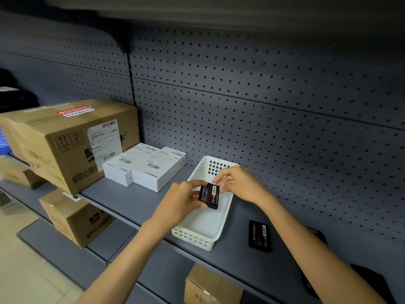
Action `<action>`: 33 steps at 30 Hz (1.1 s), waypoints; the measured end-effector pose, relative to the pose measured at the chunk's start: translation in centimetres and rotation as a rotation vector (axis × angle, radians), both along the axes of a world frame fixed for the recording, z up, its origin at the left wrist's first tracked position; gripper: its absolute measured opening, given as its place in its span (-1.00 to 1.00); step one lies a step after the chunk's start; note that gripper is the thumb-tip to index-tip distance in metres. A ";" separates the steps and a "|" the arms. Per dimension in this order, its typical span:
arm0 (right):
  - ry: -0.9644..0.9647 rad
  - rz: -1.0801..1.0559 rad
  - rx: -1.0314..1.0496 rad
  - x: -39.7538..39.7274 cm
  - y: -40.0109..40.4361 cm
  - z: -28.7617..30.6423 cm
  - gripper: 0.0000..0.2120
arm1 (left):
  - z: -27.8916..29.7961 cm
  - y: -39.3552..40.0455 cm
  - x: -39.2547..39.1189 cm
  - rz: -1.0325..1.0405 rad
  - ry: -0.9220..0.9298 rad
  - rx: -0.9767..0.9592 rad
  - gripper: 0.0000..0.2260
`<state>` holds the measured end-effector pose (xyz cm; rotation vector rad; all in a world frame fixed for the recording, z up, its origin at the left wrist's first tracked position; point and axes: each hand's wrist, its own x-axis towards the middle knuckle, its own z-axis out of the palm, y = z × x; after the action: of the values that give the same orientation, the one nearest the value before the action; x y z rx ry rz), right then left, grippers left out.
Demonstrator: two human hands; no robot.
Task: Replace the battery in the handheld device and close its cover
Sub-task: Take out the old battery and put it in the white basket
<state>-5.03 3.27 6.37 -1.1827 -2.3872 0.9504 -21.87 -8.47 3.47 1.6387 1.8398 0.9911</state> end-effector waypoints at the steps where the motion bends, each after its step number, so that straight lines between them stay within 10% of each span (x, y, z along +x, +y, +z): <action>1: -0.044 0.010 0.009 -0.1 0.1 -0.2 -0.63 | -0.5 0.0 0.3 0.005 0.050 -0.009 -0.46; 16: -0.620 0.222 0.066 -4.0 0.6 -0.8 -0.70 | -3.0 0.6 1.9 0.031 0.403 -0.192 -0.58; 33: -0.649 0.311 0.010 -4.6 0.7 -0.7 -0.71 | -3.4 1.1 2.1 0.091 0.464 -0.264 -0.61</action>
<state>-9.63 4.02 5.71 -1.2845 -3.1548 0.7028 -19.79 -7.34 0.05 1.7294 2.2454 0.3897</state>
